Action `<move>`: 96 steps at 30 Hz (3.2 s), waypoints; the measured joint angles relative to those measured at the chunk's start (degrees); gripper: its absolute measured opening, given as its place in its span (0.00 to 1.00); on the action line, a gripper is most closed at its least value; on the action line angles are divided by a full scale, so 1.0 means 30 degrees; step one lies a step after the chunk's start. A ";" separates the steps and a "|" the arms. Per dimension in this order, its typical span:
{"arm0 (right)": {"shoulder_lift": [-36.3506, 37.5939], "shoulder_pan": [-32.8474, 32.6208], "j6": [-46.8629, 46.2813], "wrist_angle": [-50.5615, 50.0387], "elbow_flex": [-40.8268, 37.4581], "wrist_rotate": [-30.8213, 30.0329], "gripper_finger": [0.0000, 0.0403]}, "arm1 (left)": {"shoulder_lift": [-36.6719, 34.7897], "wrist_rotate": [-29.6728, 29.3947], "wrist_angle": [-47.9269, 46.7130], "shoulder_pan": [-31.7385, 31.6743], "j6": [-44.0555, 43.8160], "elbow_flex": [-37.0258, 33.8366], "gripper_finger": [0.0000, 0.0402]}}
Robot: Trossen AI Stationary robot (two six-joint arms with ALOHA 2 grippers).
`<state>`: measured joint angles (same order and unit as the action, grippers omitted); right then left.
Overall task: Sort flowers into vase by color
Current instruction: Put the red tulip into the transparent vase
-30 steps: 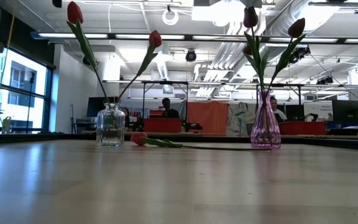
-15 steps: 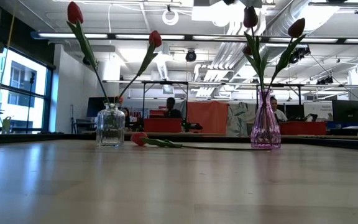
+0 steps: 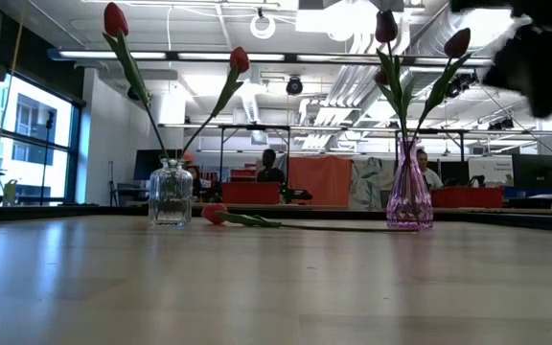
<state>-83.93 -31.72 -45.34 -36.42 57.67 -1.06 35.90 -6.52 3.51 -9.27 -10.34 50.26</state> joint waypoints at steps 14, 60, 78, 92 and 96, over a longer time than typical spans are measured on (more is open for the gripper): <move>-0.2859 0.4694 -0.2135 1.0509 -0.4418 -1.0026 0.36 | -0.0109 -0.0146 0.0058 -0.0004 0.0018 -0.0007 0.50; -0.6496 0.7822 -0.1221 1.1286 -0.2209 -0.6127 0.07 | -0.0114 0.0102 -0.0386 -0.0011 -0.0026 -0.0007 0.50; -0.3903 0.5948 -0.3213 1.4931 -0.7484 -0.8274 0.52 | -0.0116 0.0124 -0.0379 -0.0011 -0.0011 -0.0007 0.50; -0.3004 0.6366 -0.0737 1.6119 -0.8701 -0.9588 0.52 | -0.0116 0.0080 -0.0372 -0.0011 0.0004 -0.0010 0.50; -0.2998 0.6377 0.1351 1.5986 -0.8131 -0.9658 0.52 | -0.0116 -0.0007 -0.0372 -0.0011 0.0011 -0.0007 0.50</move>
<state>-92.92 -12.59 -41.28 11.54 33.28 -30.04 35.55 -6.55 2.39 -9.30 -10.31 50.24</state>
